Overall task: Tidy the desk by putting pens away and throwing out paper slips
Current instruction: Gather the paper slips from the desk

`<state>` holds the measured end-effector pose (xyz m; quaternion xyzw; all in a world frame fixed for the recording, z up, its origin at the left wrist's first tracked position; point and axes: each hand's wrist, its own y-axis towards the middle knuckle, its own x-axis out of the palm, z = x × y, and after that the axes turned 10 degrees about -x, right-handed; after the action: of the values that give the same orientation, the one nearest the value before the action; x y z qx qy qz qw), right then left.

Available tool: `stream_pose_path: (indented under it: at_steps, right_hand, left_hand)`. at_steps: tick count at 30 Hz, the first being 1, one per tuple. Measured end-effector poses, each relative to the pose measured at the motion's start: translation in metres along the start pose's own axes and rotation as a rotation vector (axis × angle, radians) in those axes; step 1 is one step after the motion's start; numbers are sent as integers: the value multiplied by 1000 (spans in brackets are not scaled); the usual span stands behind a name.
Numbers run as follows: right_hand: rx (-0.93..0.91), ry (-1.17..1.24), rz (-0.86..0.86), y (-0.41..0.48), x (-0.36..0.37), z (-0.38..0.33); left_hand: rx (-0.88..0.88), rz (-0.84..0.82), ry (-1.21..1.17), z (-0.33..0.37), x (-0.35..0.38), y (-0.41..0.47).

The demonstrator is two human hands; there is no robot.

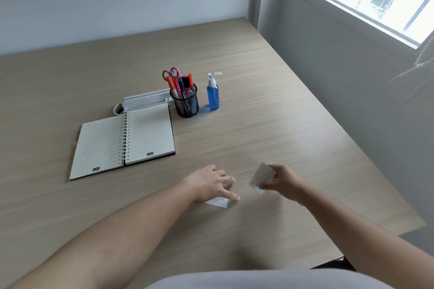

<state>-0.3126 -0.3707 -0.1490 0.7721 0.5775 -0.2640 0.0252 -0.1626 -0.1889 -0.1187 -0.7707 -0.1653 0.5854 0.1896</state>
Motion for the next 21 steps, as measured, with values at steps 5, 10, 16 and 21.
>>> stream_pose_path:
  at_steps: [5,10,16,21]
  right_hand:
    - [10,18,35,0,-2,5]
    - [30,-1,40,1,-3,6]
    - [46,11,66,5,-4,0]
    - [98,157,42,7,-9,-7]
  left_hand:
    - [59,65,29,-7,0,8]
    - [71,56,34,-8,1,13]
    - [-105,46,-338,-3,9,18]
    - [-477,73,-1033,7,13,23]
